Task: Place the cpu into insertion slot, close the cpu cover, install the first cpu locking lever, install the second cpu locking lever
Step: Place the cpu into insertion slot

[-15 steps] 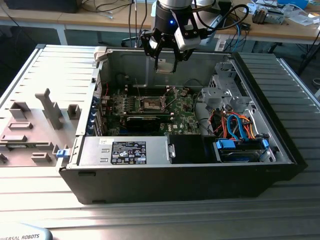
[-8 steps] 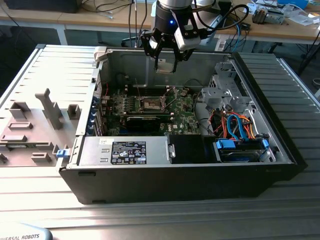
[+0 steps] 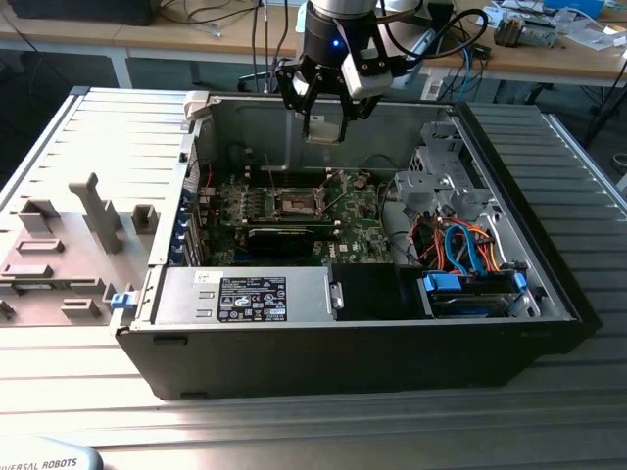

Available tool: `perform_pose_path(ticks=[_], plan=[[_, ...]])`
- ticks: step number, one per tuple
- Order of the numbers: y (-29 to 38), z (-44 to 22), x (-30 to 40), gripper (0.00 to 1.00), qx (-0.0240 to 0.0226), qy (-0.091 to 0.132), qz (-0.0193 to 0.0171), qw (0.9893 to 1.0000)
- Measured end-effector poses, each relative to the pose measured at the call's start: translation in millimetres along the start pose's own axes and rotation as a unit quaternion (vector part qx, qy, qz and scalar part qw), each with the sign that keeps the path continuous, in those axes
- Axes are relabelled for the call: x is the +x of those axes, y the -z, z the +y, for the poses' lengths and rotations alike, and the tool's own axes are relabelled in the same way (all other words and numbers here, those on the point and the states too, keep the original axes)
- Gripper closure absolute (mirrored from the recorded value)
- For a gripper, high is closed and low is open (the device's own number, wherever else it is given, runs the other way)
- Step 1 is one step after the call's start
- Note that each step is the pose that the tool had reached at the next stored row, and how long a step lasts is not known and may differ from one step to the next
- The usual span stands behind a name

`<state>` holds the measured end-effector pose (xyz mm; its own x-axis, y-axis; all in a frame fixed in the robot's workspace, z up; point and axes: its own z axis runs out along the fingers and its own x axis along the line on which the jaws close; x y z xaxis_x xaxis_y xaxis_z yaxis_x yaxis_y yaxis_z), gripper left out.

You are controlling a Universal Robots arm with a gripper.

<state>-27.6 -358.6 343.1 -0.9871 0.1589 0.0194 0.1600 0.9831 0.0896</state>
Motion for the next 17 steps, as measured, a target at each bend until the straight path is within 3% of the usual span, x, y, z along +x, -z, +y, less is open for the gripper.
perform_pose_path(ticks=[17], plan=[[0.0, 0.0, 0.0, 0.46, -0.0001, -0.004, -0.0004, 1.0]])
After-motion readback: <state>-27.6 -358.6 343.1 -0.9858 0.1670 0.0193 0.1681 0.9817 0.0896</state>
